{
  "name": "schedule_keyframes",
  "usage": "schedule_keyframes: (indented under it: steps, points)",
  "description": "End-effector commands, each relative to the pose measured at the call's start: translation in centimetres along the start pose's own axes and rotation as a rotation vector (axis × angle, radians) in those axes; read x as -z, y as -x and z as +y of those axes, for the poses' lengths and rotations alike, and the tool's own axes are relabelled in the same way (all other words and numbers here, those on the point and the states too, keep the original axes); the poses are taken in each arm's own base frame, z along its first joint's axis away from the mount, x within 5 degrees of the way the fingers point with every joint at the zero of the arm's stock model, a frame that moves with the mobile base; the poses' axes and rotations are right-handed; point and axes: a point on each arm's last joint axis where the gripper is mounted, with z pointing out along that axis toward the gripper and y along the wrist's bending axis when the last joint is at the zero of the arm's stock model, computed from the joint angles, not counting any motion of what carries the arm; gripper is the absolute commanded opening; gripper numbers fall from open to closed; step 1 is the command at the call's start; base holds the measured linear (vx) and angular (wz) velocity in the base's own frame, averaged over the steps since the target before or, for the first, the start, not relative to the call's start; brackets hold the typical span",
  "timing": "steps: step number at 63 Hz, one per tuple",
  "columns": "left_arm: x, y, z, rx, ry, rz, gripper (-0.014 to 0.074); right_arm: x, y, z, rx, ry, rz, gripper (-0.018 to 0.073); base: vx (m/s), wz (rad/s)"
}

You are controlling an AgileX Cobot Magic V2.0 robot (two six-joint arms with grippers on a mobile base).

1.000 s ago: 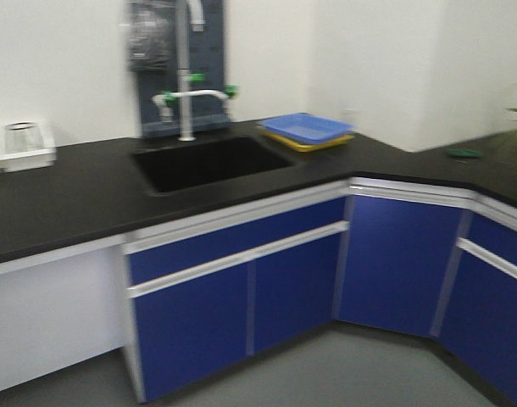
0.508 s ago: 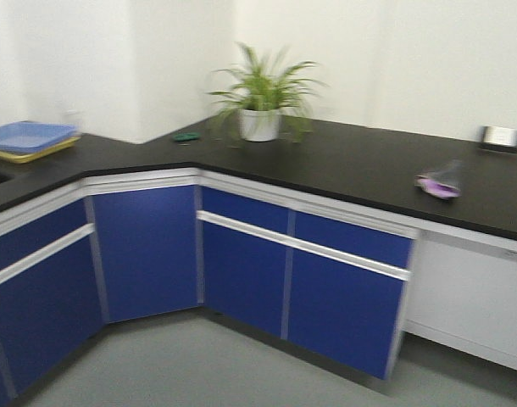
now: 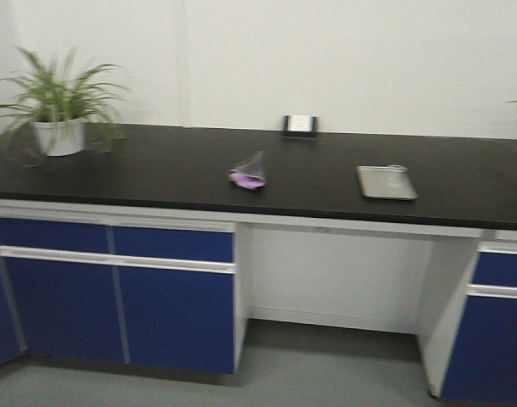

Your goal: Wipe beaker with gray cloth and return to tray

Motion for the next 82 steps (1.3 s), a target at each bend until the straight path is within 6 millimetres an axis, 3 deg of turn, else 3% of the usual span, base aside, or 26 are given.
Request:
schedule_keyframes:
  steps: [1, 32, 82]
  points:
    - [-0.09, -0.10, 0.03, 0.003, 0.002, -0.081, -0.0006, 0.07, 0.65, -0.06, 0.016, -0.009, -0.088, -0.0011, 0.16, -0.59]
    - [-0.09, -0.10, 0.03, 0.003, 0.002, -0.081, -0.0006, 0.07, 0.65, -0.06, 0.016, -0.009, -0.088, -0.0011, 0.24, -0.40]
    - [-0.09, -0.10, 0.03, 0.003, 0.002, -0.081, -0.0006, 0.07, 0.65, -0.06, 0.016, -0.009, -0.088, -0.0011, 0.45, 0.06]
